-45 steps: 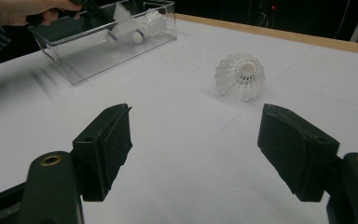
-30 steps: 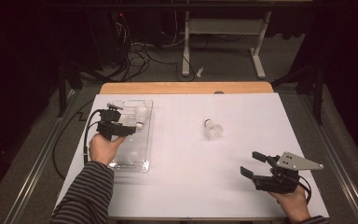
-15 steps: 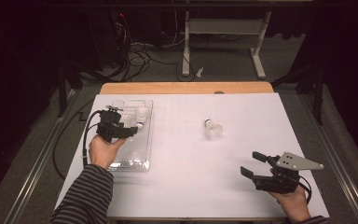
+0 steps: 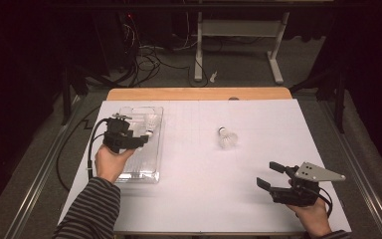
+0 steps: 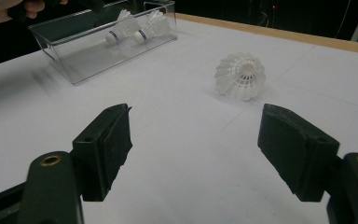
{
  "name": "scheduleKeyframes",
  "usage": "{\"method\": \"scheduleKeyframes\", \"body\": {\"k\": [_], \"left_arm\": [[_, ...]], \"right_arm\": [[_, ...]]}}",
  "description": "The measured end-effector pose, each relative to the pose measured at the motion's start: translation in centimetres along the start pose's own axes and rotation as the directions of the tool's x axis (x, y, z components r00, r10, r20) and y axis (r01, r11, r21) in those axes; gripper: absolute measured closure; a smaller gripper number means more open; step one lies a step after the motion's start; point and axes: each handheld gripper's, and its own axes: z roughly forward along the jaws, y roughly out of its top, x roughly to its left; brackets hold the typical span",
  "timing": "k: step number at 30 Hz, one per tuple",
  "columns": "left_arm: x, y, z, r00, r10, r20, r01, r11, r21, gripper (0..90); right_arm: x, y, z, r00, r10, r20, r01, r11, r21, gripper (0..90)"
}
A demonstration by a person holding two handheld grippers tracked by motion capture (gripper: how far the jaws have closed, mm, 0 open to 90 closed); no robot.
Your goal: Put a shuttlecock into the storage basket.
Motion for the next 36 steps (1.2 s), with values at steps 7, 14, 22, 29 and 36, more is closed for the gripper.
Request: {"method": "scheduleKeyframes", "body": {"k": [7,14,22,29,36], "left_arm": [[-0.5,-0.1,-0.7,0.9997,0.011,0.023,-0.011,0.9998,-0.016,36.5],[-0.9,-0.3,-1.3,0.9985,0.011,0.053,-0.009,0.9994,-0.033,36.4],[-1.2,-0.7,-2.2,0.9967,0.014,0.080,-0.011,0.9987,-0.049,36.4],[-1.3,-1.1,-3.0,0.9940,0.019,0.108,-0.012,0.9977,-0.066,36.1],[-1.6,-1.3,-3.7,0.9915,0.030,0.127,-0.020,0.9963,-0.084,36.0]], "right_arm": [[0.0,0.0,0.0,1.0000,-0.002,0.000,0.002,1.000,0.001,26.2],[0.0,0.0,0.0,1.0000,-0.001,0.000,0.001,1.000,0.000,26.2],[0.0,0.0,0.0,1.0000,0.000,0.001,0.000,1.000,-0.001,26.2],[0.0,0.0,0.0,1.0000,0.001,0.001,-0.001,1.000,-0.001,26.2],[0.0,0.0,0.0,1.0000,0.000,0.001,0.000,1.000,-0.001,26.2]]}}
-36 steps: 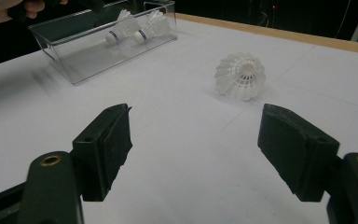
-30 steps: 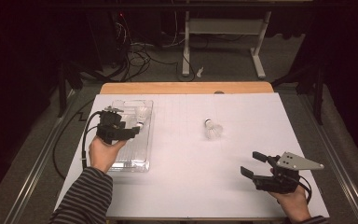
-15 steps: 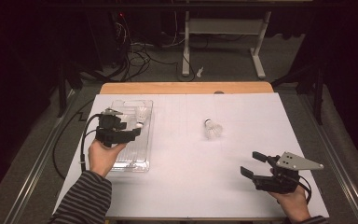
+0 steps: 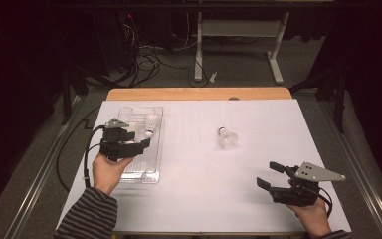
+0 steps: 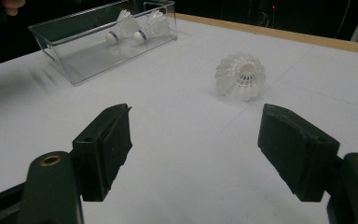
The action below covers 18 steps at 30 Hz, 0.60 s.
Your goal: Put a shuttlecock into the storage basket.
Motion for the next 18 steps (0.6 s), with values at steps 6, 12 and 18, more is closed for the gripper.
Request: {"method": "scheduleKeyframes", "body": {"k": [6,12,18], "left_arm": [[-0.5,-0.3,-0.5,0.9997,0.009,0.023,-0.009,0.9998,-0.016,36.0],[-0.7,-0.6,-1.1,0.9989,0.009,0.045,-0.008,0.9997,-0.025,36.0],[-0.7,-1.0,-1.7,0.9981,0.004,0.062,-0.001,0.9994,-0.036,36.0]], "right_arm": [[0.0,0.0,0.0,1.0000,0.000,0.000,0.000,1.000,0.000,26.1],[0.0,0.0,0.0,1.0000,0.000,0.000,0.000,1.000,0.000,26.1],[0.0,0.0,0.0,1.0000,0.000,0.000,0.000,1.000,0.000,26.1]]}}
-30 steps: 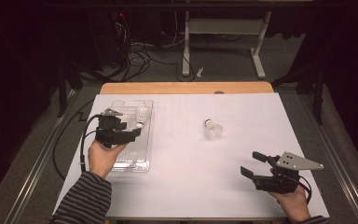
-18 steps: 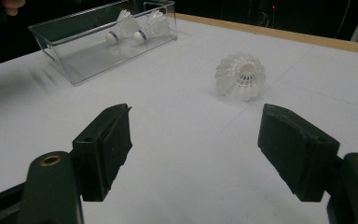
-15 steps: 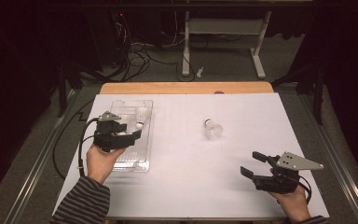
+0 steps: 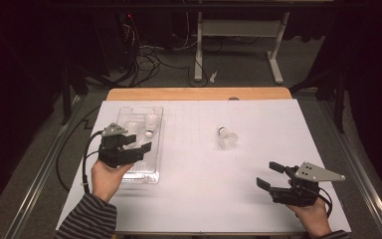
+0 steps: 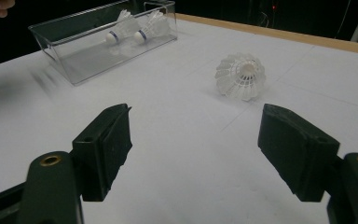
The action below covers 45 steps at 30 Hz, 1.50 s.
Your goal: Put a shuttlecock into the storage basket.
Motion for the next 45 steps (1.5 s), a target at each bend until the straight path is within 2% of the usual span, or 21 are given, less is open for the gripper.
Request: {"method": "scheduleKeyframes", "body": {"k": [20,45], "left_arm": [[-0.4,-1.2,-1.4,0.9990,0.014,0.043,-0.012,0.9994,-0.033,36.0],[-1.0,-2.6,-2.5,0.9954,0.021,0.094,-0.018,0.9991,-0.039,36.0]], "right_arm": [[0.0,0.0,0.0,1.0000,0.000,0.000,0.000,1.000,0.000,26.1],[0.0,0.0,0.0,1.0000,0.001,0.000,-0.001,1.000,-0.001,26.1]]}}
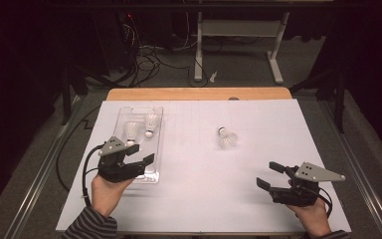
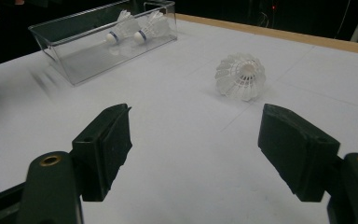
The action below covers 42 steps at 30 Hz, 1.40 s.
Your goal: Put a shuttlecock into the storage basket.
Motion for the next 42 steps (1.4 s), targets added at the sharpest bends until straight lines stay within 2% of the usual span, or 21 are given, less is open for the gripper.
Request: {"method": "scheduleKeyframes", "body": {"k": [19,42], "left_arm": [[-0.9,-1.3,-0.2,0.9990,0.002,0.045,-0.003,0.9998,0.022,35.8],[-2.5,-2.9,0.0,0.9926,0.018,0.120,-0.026,0.9980,0.058,35.5]], "right_arm": [[-0.1,0.0,0.0,1.0000,-0.001,0.000,0.001,1.000,0.001,26.0],[-0.1,0.0,0.0,1.0000,-0.001,0.002,0.001,1.000,0.002,26.0]]}}
